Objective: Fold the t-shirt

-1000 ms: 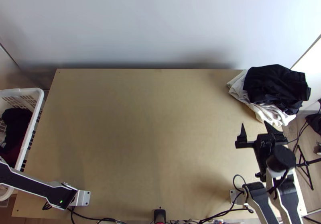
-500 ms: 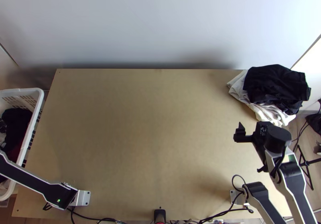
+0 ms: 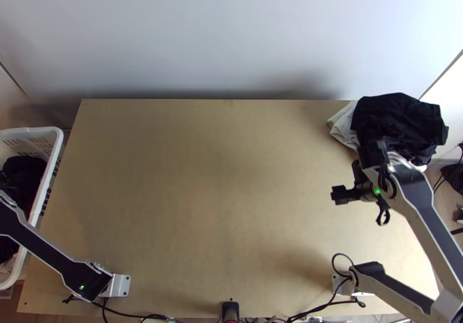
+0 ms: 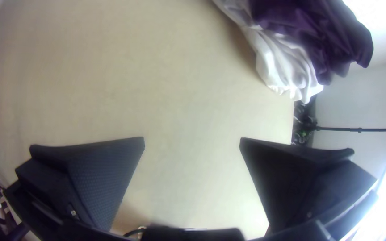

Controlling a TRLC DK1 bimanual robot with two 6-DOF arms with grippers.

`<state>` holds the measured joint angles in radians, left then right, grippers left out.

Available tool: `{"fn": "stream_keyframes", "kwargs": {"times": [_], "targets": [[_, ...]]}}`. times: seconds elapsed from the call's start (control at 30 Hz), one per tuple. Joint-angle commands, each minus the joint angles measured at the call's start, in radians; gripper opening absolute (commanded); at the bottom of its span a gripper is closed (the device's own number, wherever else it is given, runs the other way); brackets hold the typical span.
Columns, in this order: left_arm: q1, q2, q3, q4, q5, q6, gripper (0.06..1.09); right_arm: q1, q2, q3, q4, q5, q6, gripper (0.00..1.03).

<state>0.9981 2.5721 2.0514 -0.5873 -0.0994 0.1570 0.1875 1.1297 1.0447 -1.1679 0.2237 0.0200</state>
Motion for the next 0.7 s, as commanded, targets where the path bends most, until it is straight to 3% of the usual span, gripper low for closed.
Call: {"fn": "stream_keyframes", "kwargs": {"times": [0.0,0.13,0.2,0.23,0.27,0.33,0.47,0.6,0.67], "targets": [[-0.032,0.074,0.075,0.001,-0.025,-0.025,0.96,0.004,0.122,0.201,-0.125,-0.053,0.024,0.99],[-0.033,0.092,0.075,0.000,-0.025,-0.027,0.75,-0.013,0.136,0.253,-0.136,-0.063,0.020,0.99],[-0.030,0.095,0.075,0.003,-0.025,-0.025,0.54,-0.010,0.136,0.270,-0.147,-0.081,0.018,0.99],[-0.030,0.102,0.079,0.003,-0.026,-0.020,0.35,0.001,0.136,0.284,-0.159,-0.093,0.017,0.99],[-0.030,0.102,0.079,0.003,-0.028,-0.019,0.24,0.017,0.137,0.298,-0.173,-0.095,0.018,0.99],[-0.030,0.099,0.079,-0.006,-0.026,-0.016,0.10,0.030,0.139,0.328,-0.202,-0.098,0.020,0.99],[-0.029,0.059,0.075,-0.066,0.000,-0.030,0.10,0.043,0.150,0.426,-0.219,-0.103,0.029,0.99],[-0.013,-0.069,0.042,-0.134,0.171,-0.062,0.10,0.046,0.176,0.554,-0.236,-0.101,0.051,0.99],[-0.006,-0.159,0.006,-0.154,0.256,-0.066,0.10,0.044,0.199,0.620,-0.297,-0.106,0.110,0.99]]}}
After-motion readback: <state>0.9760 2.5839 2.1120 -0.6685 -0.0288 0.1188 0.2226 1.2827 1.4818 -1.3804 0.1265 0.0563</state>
